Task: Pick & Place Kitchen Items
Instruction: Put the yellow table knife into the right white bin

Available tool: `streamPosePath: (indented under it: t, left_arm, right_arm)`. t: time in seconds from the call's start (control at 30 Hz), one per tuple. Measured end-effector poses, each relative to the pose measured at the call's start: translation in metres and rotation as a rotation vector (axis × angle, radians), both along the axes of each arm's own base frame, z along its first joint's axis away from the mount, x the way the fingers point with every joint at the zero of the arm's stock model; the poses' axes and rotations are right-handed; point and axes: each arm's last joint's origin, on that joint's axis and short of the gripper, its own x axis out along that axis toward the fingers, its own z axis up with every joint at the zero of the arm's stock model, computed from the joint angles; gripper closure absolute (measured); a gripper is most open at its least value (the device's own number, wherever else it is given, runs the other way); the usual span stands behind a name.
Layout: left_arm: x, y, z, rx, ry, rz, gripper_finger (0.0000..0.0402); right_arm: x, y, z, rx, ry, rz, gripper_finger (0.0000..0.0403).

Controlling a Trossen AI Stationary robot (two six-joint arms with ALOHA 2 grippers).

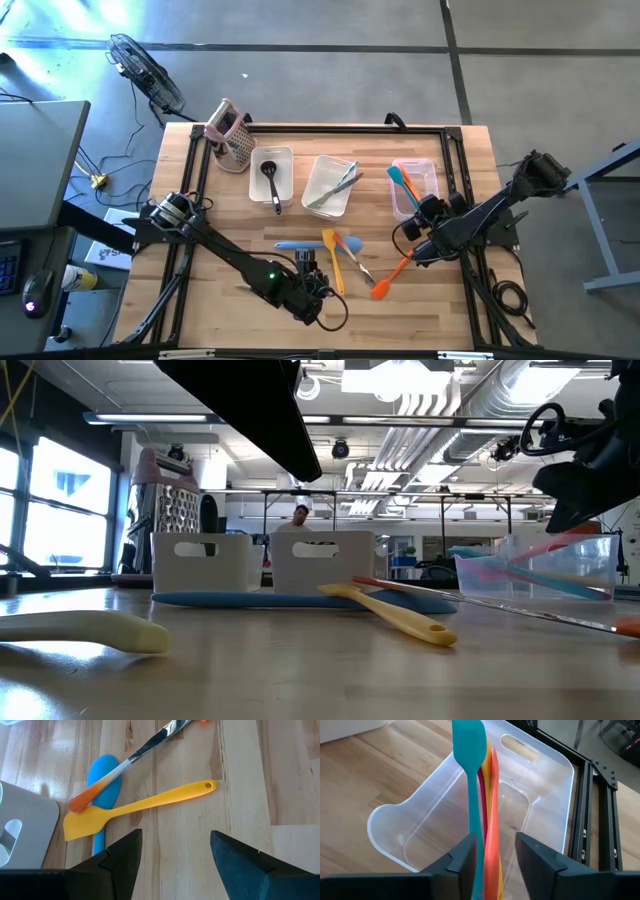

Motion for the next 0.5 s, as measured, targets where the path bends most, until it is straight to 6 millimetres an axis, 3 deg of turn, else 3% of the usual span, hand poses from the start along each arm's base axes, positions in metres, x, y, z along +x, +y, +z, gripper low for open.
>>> streamPosePath:
  t: [0.27,0.5]
  left_arm:
    - [0.0,0.0,0.0,0.0,0.0,0.0,0.0174]
    - [0.0,0.0,0.0,0.0,0.0,0.0,0.0174]
  right_arm:
    - [-0.003,-0.001,0.004,-0.009,0.053,-0.012,0.0195]
    - [-0.003,-0.002,0.011,-0.025,0.046,-0.007,0.0184]
